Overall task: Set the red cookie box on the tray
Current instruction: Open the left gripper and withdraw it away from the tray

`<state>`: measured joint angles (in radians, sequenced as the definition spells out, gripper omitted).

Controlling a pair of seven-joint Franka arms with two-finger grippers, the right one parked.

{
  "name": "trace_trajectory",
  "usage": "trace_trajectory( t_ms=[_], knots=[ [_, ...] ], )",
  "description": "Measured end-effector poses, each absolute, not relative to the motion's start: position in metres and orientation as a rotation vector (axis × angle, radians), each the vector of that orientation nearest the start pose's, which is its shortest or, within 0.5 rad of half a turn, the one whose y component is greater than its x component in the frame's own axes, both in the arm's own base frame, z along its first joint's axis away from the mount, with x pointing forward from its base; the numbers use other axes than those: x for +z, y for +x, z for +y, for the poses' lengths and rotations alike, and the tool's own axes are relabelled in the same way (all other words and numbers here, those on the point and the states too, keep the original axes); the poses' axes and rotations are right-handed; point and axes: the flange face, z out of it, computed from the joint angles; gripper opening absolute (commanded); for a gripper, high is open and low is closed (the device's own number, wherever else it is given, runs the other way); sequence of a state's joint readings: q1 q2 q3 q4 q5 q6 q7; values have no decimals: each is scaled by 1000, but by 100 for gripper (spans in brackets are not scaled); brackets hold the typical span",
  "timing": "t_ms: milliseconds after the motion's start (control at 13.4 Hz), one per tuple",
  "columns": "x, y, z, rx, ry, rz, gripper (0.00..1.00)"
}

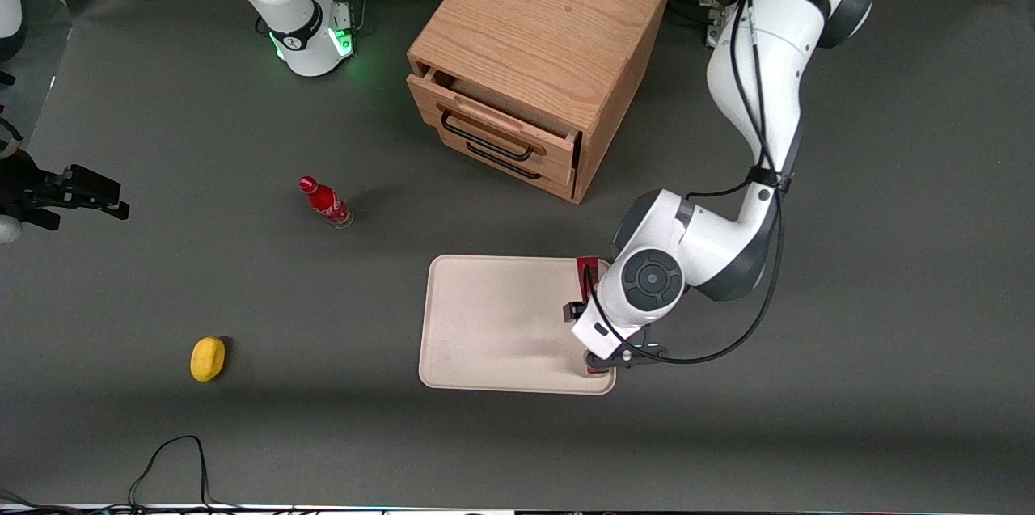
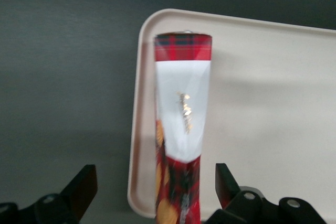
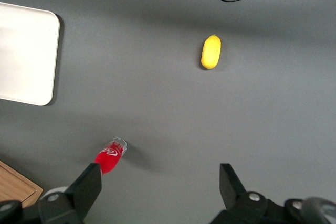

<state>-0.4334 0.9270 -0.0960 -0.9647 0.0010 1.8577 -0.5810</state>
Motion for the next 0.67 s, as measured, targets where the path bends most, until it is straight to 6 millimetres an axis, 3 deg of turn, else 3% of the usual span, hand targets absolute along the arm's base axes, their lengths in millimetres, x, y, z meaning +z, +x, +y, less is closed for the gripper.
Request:
trace_trajectory(
  t_ms=[149, 373, 672],
  knots=[
    [359, 689, -337, 107, -3174, -162, 100],
    [429, 687, -254, 91, -3170, -132, 100],
    [471, 637, -119, 165, -3136, -72, 100]
  ],
)
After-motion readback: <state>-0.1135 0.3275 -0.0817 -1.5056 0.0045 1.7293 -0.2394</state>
